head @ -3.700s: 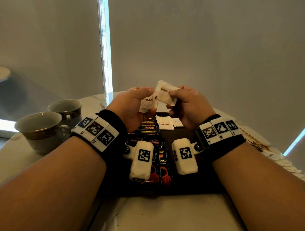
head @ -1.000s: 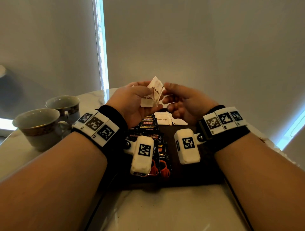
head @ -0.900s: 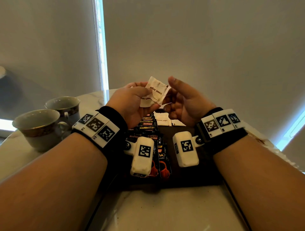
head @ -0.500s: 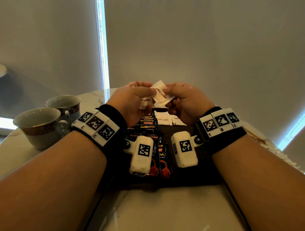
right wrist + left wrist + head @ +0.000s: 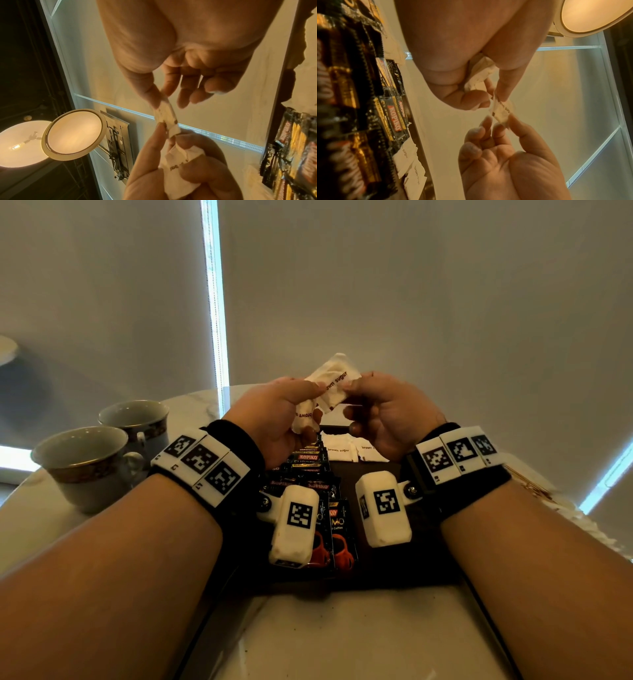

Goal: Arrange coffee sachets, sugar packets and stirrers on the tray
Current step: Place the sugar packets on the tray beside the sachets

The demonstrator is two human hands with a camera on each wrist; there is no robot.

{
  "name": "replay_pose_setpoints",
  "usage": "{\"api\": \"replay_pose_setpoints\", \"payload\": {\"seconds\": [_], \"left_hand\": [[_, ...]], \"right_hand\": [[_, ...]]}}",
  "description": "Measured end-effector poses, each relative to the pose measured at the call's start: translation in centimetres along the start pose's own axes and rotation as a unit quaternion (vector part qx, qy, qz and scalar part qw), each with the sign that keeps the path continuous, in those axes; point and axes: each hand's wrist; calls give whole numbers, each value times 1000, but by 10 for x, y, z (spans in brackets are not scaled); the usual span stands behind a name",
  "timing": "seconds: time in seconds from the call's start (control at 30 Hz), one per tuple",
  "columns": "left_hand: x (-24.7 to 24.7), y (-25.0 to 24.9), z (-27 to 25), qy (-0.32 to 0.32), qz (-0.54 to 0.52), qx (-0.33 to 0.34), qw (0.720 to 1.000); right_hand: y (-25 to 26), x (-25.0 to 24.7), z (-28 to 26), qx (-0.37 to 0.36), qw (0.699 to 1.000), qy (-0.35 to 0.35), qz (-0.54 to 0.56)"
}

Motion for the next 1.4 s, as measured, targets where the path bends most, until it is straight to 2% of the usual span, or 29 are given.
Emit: {"api": "replay_pose_setpoints", "payload": {"seconds": [0.17, 0.27, 0.4, 0.53, 0.7, 0.87, 1.07, 1.4], "left_hand": [[-1, 1, 3, -3, 2, -12, 1000], [-1, 2, 4, -2, -3, -12, 1000], [-4, 1, 9, -26, -58, -19, 998], [-8, 1, 13, -46, -82, -7, 996], [-10, 0, 13, -46, -92, 4, 995], [-10, -1, 13, -47, -95, 3, 994], [-11, 0, 15, -55, -92, 5, 994], [-11, 0, 15, -54, -84, 2, 995]], "right_hand": [[0, -2, 3, -15, 999, 28, 12], [-3, -3, 7, -13, 1000, 16, 8], [-13, -15, 19, 19, 996, -53, 69], [-36, -32, 31, 96, 980, -145, 92], [-56, -40, 38, 158, 970, -186, 8], [-58, -43, 33, 220, 959, -166, -61], [-52, -38, 27, 230, 964, -113, -71], [-49, -31, 26, 241, 961, -95, -94]]}}
Point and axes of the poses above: each hand's wrist, its own z-axis towards the middle knuckle, its own x-axis out of the palm, y = z × x, and after that the axes turned 3 degrees about x, right-handed
